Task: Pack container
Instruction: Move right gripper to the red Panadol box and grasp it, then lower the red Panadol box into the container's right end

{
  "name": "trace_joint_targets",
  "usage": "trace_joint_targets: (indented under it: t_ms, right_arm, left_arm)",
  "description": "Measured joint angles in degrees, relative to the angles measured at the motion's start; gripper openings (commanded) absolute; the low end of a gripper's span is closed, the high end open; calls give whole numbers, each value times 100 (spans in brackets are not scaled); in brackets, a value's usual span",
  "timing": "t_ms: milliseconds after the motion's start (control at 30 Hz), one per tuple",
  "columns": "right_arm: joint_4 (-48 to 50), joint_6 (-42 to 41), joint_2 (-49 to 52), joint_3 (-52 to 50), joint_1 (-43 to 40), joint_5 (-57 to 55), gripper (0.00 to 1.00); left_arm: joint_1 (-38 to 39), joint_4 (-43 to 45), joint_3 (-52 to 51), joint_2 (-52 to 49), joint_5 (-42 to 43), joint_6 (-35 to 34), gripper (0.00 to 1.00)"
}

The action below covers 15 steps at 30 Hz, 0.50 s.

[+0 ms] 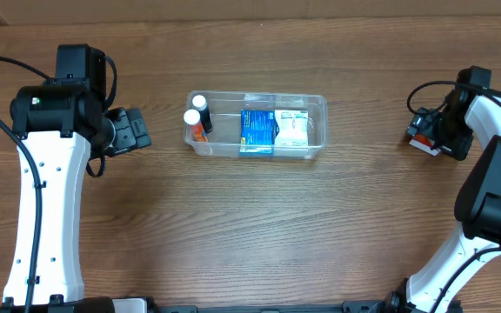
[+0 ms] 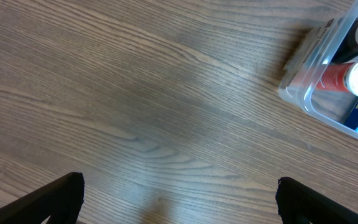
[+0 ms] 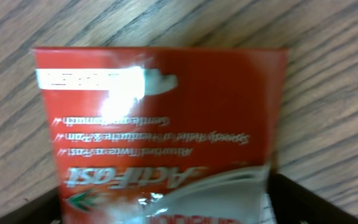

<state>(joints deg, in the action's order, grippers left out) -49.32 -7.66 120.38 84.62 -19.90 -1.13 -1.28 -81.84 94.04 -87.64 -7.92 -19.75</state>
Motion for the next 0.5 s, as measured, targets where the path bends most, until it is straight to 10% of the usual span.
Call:
trace_joint_targets:
  t_ms: [500]
  right_arm:
    - [-597, 17, -1202, 214, 402, 240, 71]
  left_arm:
    - [0, 48, 0, 0, 0, 0, 100]
